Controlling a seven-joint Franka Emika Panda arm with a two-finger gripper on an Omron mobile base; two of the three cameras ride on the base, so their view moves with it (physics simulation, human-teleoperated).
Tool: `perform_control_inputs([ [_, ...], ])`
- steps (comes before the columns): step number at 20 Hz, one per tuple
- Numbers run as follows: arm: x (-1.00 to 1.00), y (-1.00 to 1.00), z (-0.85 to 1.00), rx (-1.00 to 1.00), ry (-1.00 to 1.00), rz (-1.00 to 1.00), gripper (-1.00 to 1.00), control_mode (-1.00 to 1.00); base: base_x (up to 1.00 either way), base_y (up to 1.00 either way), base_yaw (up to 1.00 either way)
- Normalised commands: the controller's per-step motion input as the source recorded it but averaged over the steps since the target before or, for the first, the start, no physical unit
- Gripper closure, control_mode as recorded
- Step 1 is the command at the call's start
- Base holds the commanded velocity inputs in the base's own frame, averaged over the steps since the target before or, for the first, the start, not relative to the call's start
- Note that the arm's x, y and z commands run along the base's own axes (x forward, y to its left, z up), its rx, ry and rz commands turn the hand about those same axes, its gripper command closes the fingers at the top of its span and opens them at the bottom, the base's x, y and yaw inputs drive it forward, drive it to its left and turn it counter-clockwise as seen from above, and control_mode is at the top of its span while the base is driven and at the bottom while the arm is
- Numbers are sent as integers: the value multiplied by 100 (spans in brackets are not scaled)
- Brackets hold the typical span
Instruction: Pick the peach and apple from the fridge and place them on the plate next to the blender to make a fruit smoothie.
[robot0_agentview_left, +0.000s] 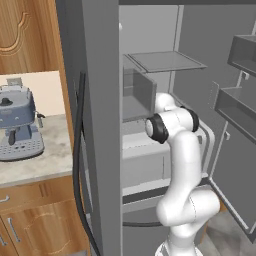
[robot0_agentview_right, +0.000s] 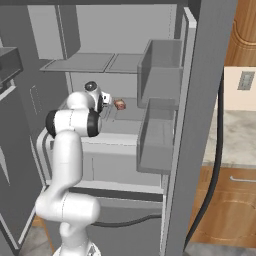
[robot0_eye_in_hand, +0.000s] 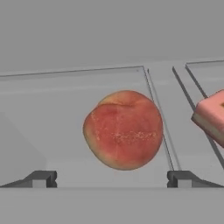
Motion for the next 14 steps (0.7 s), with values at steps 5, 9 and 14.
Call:
perform_control_inputs([
  [5,15,-4,-15,0,0,0,-100,-100,0,0,0],
  [9,31,0,-9,0,0,0,-100,-100,0,0,0],
  [14,32,0,-5,0,0,0,-100,-100,0,0,0],
])
